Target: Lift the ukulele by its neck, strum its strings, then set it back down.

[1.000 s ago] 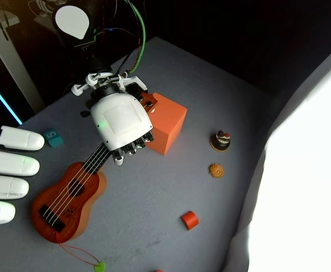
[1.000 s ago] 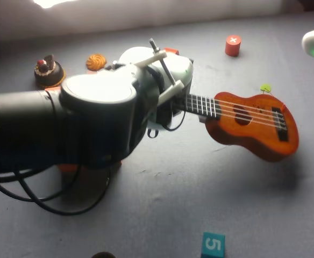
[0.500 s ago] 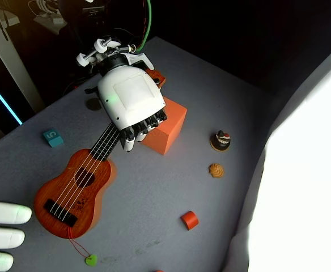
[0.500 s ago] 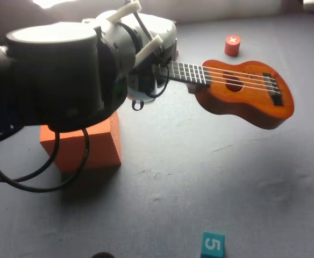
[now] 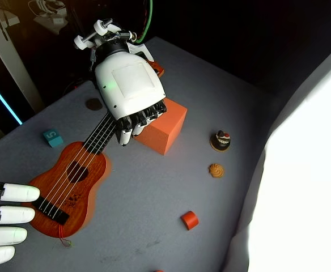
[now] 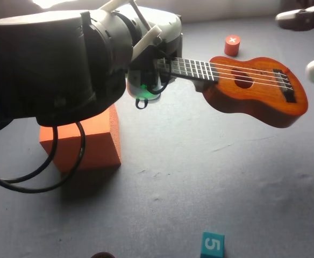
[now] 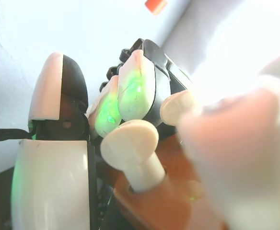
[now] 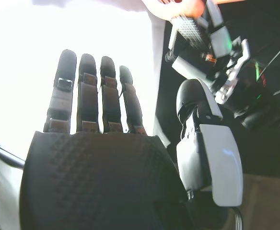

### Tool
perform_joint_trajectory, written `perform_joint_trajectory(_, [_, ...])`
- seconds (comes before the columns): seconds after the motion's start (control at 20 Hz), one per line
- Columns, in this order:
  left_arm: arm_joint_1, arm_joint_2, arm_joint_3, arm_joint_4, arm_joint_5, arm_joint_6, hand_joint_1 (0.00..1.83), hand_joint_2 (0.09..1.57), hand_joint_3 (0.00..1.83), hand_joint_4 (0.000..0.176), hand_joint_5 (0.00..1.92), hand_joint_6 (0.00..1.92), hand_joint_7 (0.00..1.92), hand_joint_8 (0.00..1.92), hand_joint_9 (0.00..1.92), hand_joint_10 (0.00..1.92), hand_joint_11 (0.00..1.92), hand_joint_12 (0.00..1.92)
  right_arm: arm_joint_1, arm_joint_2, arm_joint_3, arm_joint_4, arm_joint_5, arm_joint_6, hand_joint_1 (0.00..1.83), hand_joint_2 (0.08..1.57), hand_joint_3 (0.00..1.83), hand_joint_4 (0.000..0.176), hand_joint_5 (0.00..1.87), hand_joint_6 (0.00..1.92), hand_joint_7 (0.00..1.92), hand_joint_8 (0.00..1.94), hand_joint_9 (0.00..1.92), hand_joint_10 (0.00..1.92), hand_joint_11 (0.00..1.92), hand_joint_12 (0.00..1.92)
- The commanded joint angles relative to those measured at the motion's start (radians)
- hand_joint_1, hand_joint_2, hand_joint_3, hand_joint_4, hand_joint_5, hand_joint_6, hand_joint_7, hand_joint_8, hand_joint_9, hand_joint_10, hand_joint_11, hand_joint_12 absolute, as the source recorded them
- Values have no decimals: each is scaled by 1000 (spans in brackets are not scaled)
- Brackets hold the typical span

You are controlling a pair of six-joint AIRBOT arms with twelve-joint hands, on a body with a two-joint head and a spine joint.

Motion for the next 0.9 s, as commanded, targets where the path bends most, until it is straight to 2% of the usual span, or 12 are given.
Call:
perform_joint_trajectory(0.0, [-17, 2, -4, 62, -17, 1, 1460, 1262, 16, 151, 1319, 1921, 1451, 1921, 1590, 1921, 1626, 1921, 11, -5, 8, 12, 96, 10, 256, 1301, 3, 0, 186, 0, 214, 0, 180, 0, 0, 573])
perform_joint_trajectory(0.1, [-17, 2, -9, 62, -17, 2, 1448, 1266, 15, 150, 1301, 1921, 1439, 1921, 1588, 1921, 1622, 1921, 8, -46, 35, 12, 77, 21, 276, 1299, 1, 0, 192, 3, 231, 7, 192, 6, 0, 576])
perform_joint_trajectory(0.25, [-17, 2, -9, 63, -17, 3, 1427, 1277, 18, 149, 1289, 1921, 1445, 1921, 1578, 1921, 1613, 1921, -2, -113, 76, 12, 59, 27, 281, 1291, 0, 0, 227, 17, 256, 9, 222, 16, 0, 684])
perform_joint_trajectory(0.45, [-17, 2, 0, 63, -25, 7, 1436, 1267, 9, 148, 1288, 1921, 1451, 1921, 1563, 1921, 1591, 1921, -19, -203, 120, 8, 46, 16, 285, 1294, 0, 0, 204, 5, 263, 13, 229, 16, 0, 656])
perform_joint_trajectory(0.65, [-20, 1, 0, 63, -25, 9, 1437, 1273, 9, 146, 1295, 1921, 1438, 1921, 1559, 1921, 1595, 1921, -20, -233, 122, 8, 46, 30, 301, 1289, 0, 0, 211, 6, 270, 7, 232, 14, 0, 667])
perform_joint_trajectory(0.85, [-24, -3, 0, 62, -25, 9, 1413, 1279, 9, 146, 1286, 1921, 1429, 1921, 1562, 1921, 1603, 1921, -24, -228, 102, 8, 39, 35, 303, 1280, 0, 0, 222, 8, 291, 7, 240, 13, 0, 721])
